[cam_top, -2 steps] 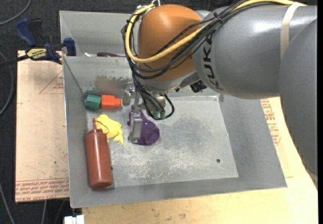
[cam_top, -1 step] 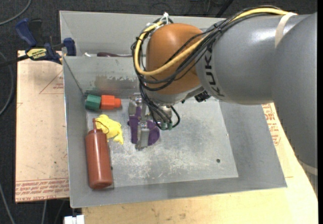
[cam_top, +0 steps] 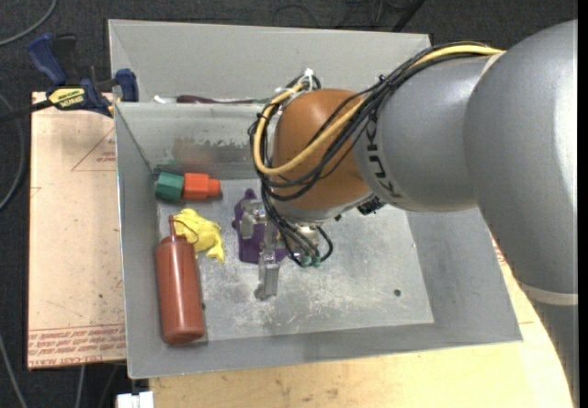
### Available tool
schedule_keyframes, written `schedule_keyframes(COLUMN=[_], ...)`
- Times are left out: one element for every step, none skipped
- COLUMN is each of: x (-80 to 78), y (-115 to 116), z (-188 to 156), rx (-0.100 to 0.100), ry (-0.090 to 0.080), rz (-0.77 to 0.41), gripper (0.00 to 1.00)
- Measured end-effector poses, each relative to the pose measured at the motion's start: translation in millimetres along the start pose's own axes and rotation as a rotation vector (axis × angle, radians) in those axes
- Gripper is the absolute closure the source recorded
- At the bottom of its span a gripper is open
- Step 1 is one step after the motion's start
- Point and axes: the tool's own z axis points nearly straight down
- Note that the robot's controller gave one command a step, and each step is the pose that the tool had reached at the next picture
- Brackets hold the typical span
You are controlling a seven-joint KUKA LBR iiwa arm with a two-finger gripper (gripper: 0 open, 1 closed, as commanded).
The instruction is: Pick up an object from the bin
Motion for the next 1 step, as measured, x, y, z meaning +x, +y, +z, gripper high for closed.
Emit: schedule_keyframes(x=[3.4], y=[-20.0], z=[21.3], rx=[-0.001], ry=[0.008], rz=[0.11], gripper=[0.0])
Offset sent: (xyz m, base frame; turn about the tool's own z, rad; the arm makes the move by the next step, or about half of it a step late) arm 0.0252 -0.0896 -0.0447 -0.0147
